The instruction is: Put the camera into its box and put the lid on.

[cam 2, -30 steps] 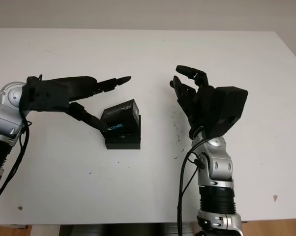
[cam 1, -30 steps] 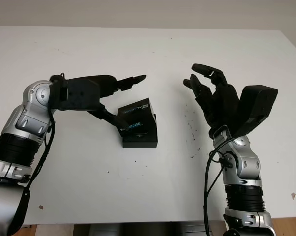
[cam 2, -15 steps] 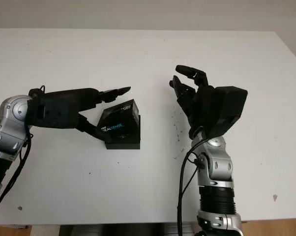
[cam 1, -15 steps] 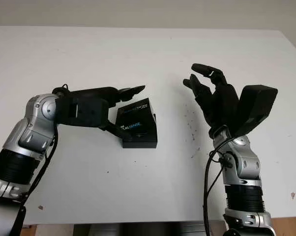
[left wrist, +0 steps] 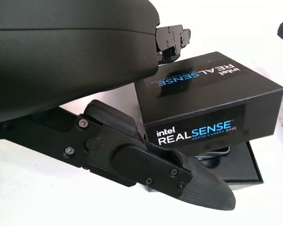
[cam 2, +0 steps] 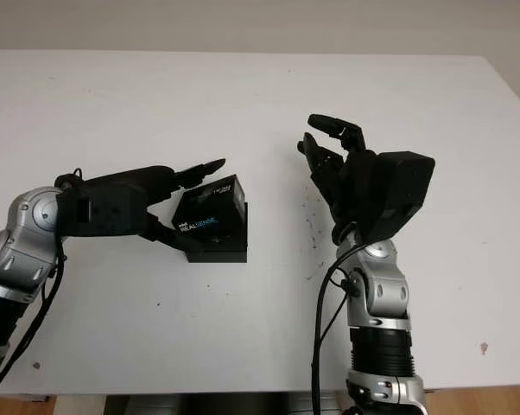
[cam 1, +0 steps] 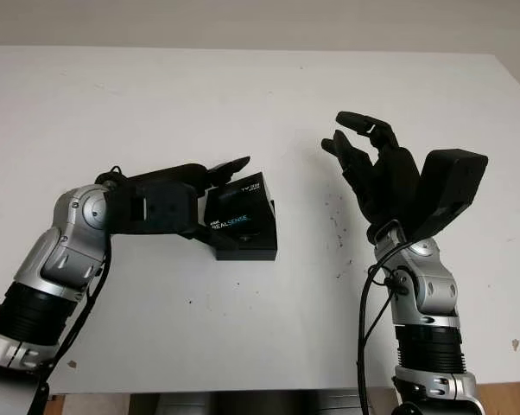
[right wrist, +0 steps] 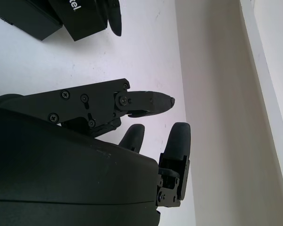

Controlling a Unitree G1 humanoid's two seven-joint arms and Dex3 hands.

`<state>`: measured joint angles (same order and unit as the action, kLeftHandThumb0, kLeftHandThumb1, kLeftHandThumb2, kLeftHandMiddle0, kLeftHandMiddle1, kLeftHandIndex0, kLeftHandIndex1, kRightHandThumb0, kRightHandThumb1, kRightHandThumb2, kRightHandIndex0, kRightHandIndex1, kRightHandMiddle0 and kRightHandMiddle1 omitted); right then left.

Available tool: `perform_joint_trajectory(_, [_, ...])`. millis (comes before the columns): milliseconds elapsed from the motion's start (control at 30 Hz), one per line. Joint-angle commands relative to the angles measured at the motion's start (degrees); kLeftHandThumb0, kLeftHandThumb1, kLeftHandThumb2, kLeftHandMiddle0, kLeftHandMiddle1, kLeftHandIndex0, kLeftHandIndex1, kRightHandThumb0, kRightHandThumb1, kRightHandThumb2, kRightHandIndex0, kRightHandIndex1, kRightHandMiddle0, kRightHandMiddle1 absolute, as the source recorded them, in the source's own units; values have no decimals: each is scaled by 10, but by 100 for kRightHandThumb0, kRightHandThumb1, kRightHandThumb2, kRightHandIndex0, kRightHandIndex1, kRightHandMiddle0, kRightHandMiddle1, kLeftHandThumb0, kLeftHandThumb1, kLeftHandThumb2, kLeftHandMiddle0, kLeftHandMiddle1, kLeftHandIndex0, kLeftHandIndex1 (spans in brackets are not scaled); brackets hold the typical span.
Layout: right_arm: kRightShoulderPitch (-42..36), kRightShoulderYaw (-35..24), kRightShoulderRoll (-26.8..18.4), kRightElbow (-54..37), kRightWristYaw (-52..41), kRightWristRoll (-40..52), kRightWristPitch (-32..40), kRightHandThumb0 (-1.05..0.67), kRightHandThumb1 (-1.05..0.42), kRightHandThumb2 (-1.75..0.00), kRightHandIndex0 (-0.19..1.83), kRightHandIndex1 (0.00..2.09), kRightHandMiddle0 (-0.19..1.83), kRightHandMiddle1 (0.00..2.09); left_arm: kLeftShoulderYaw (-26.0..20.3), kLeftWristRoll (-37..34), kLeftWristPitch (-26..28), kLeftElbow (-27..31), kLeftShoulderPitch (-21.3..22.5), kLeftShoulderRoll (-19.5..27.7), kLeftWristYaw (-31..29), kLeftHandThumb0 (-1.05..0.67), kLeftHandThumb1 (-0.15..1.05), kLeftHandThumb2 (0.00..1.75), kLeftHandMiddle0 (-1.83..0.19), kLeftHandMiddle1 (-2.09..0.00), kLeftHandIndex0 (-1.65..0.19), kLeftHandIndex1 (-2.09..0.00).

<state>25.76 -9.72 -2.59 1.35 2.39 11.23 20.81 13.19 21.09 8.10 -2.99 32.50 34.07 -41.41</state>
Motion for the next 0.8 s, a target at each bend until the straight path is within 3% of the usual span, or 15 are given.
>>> perform_joint_trajectory(0, [0,-1,-3,-11,0,-1,-2,-24,-105,-27,3,120,-7,146,1,-1,3,7,-3,-7,11,-92,101,6,9,-7,15,-4])
perform_joint_trajectory(533, [-2,-1,-3,-15,1,1,1,-24,-105,-27,4,117,-6,144,2,-5,29,-9,0,-37,65,-75,90,4,-19,-18,-5,-14])
perform_joint_trajectory(567, [-3,-1,-3,-14,0,1,-1,-25,-105,-27,4,117,-6,144,3,-3,28,-8,0,-37,69,-73,90,4,-21,-24,-8,-16])
perform_joint_trajectory(633, [-3,-1,-4,-15,0,1,-1,-24,-105,-27,4,117,-6,145,7,4,24,-7,1,-33,71,-65,88,5,-9,-77,-14,-30])
perform_joint_trajectory(700, [-3,-1,-4,-15,0,1,-1,-24,-105,-27,4,117,-6,144,10,7,15,-8,2,-29,68,-62,88,5,-5,-103,-12,-47])
perform_joint_trajectory(767, [-4,0,-4,-15,-1,0,-1,-25,-105,-27,3,117,-6,144,9,6,-3,-15,2,-26,67,-58,87,5,-8,-120,-5,-78])
